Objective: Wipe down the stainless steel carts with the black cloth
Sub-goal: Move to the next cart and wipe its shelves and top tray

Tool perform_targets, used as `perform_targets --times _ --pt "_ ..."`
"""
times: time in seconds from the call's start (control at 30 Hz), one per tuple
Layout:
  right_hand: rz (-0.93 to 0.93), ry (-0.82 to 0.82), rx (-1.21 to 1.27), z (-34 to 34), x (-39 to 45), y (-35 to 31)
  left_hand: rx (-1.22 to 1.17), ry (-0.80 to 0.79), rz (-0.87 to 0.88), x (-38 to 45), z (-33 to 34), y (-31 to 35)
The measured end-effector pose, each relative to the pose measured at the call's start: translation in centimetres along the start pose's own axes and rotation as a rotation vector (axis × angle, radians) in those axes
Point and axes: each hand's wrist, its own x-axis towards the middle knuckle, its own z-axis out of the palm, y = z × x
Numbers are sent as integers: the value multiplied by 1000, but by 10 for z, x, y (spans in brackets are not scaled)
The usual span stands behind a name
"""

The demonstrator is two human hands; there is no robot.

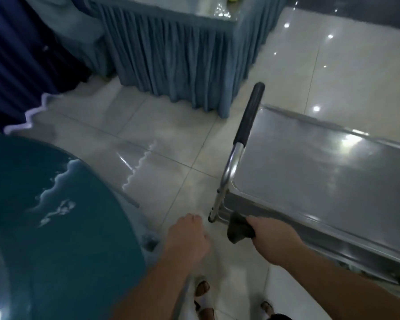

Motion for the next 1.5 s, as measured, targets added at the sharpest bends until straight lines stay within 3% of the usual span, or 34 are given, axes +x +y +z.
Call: perform_targets --times 0.3,0.6,0.87,1.17,1.5 --pt "-204 140 199 -121 60 -77 -54 208 -46 30 -108 -40" --pt "-278 278 192 -251 150 -70 -83 324 -104 81 -218 -33" --pt "-89 244 245 -288 231 -44 4 276 -48 175 -286 -33" --pt "285 279 347 -332 343 -40 92 182 276 367 -387 -20" --pt "557 275 414 -377 415 -54 170 124 410 466 -469 -66"
